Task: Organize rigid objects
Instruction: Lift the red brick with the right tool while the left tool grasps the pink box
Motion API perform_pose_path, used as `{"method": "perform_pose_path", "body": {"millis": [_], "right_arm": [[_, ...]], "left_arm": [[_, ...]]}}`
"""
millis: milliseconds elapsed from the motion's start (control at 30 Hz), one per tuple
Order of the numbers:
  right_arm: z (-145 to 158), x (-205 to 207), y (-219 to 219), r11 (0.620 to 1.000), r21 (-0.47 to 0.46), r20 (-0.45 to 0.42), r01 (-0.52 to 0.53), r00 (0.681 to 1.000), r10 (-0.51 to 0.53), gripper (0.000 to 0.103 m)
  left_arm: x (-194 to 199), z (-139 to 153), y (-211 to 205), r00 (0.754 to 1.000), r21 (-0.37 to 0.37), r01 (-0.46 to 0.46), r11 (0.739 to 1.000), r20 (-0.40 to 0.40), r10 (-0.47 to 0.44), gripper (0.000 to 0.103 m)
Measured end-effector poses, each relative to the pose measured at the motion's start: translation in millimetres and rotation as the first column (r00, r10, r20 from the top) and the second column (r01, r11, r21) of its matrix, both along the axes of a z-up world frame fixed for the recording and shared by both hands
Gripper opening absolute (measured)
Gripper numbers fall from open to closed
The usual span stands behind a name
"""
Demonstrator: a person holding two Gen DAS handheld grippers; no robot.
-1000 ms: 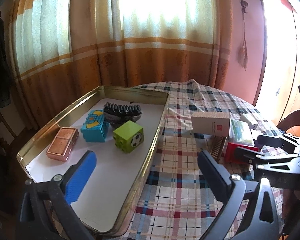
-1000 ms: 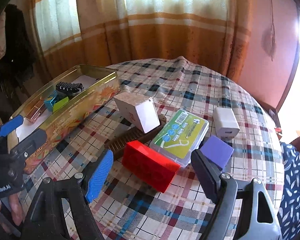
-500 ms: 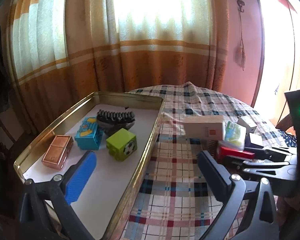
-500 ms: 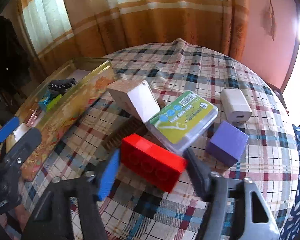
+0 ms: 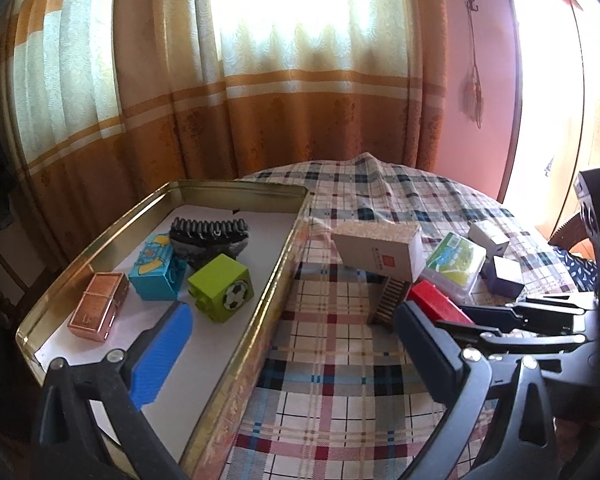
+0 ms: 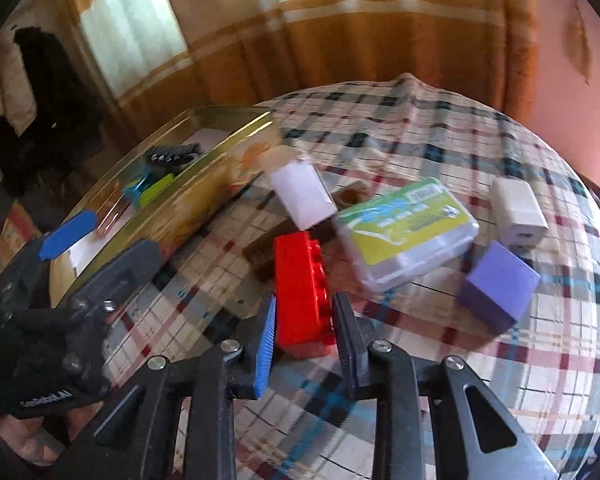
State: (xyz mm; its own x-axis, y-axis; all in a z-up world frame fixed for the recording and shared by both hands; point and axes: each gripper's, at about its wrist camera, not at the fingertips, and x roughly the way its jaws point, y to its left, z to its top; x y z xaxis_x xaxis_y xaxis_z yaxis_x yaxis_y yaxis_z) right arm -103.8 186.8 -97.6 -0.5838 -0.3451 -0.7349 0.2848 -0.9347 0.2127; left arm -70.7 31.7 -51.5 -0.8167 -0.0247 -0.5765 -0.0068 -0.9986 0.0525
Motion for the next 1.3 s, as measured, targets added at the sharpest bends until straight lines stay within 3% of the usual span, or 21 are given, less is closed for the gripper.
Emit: {"method": "perform_pose_path", "body": {"millis": [167,400,733,1133,1200,1300], "right_arm": [[6,6,-10,0.996,0.089,-0.064,0.004,0.998,0.002,0.026],[27,24,8,0.996,0.05,-0.221,0.071,0.974,-0.059,0.026],[35,13,51,0.972,0.003,-0.255,0.235,0.94,-0.226,0.026],[35,12,59,0.971,-0.015,-0.26,0.237,0.937,-0.233,0.026],[34,12,58,0.971,-0.014,-0.256,0.237,0.938,-0.233,0.026],[33,12,58,0.971,-0.017,-0.255,0.238,0.938,-0.234,0.026]], "left_arm": [[-1,1,0,1.0,0.006,0.002,1.0,-0.001,-0.002,0.103],[-9,3,6,1.0,0.018,0.012,1.0,0.006,-0.012,0.103],[-49,2,45,0.995,-0.023,0.095,0.995,0.037,-0.094,0.102],[-101,-15,70,0.983,-0.037,0.138,0.99,0.129,-0.132,0.102],[-103,-18,72,0.984,-0.048,0.134,0.99,0.127,-0.127,0.093],[-107,-23,68,0.977,0.003,0.135,0.991,0.165,-0.134,0.052]]}}
